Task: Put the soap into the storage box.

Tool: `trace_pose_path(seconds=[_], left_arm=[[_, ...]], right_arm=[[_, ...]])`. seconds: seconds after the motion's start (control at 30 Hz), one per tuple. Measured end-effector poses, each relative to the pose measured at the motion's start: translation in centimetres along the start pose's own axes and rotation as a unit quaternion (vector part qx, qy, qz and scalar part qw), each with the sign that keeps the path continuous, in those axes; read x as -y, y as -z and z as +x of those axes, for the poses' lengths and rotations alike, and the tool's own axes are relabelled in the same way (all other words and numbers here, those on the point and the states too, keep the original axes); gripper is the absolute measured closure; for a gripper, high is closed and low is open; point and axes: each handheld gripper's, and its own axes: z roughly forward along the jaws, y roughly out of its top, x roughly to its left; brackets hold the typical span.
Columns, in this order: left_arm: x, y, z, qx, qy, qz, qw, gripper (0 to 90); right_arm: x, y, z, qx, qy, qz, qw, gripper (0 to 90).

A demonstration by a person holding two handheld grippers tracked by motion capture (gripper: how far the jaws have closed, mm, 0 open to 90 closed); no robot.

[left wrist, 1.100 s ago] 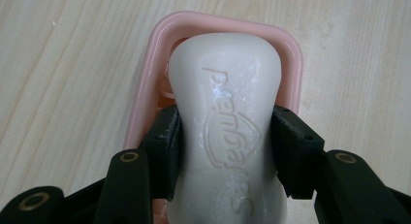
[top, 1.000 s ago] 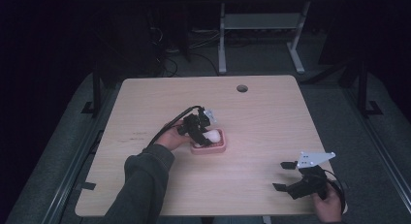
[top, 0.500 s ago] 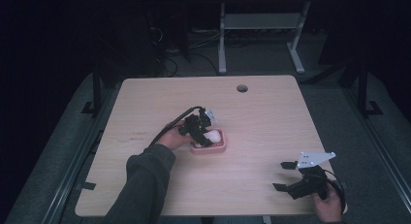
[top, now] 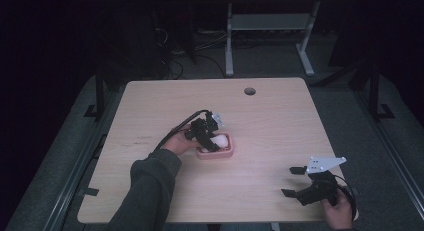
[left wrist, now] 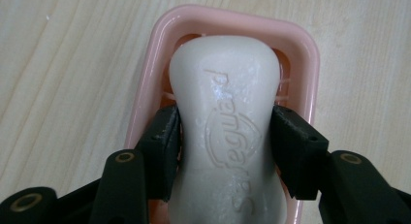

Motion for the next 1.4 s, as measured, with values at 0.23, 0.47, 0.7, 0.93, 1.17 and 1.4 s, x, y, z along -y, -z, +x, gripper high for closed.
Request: trace_pose_path(seconds=[0.23,0.47,0.7,0.93,1.17,1.4], left_arm=[[-0.2,0.7,-0.4,-0.007,-0.006,-0.011,0.9999,44.1],[0.0,1.5,-0.6,-0.016,-0.002,-0.016,0.9997,41.7],[0.3,2.2,-0.9,-0.021,-0.006,-0.015,0.9997,41.4],[0.8,3.2,-1.2,-0.025,-0.002,-0.022,0.9994,40.0],[1.7,3.7,-1.7,-0.025,0.001,-0.031,0.9992,40.2],[2.9,3.9,-1.9,-0.026,0.006,-0.027,0.9993,39.5]], right_arm=[[0.0,-0.1,0.0,0.000,0.004,0.000,1.0000,14.1],[-0.1,0.0,0.0,0.001,0.001,-0.002,1.0000,14.1],[0.0,0.1,-0.1,0.002,0.000,-0.004,1.0000,14.2],[0.0,0.1,-0.2,0.005,-0.001,-0.003,1.0000,14.2],[0.0,0.1,-0.2,0.008,-0.003,-0.001,1.0000,14.2],[-0.1,0.0,-0.1,0.010,-0.003,0.000,0.9999,14.2]])
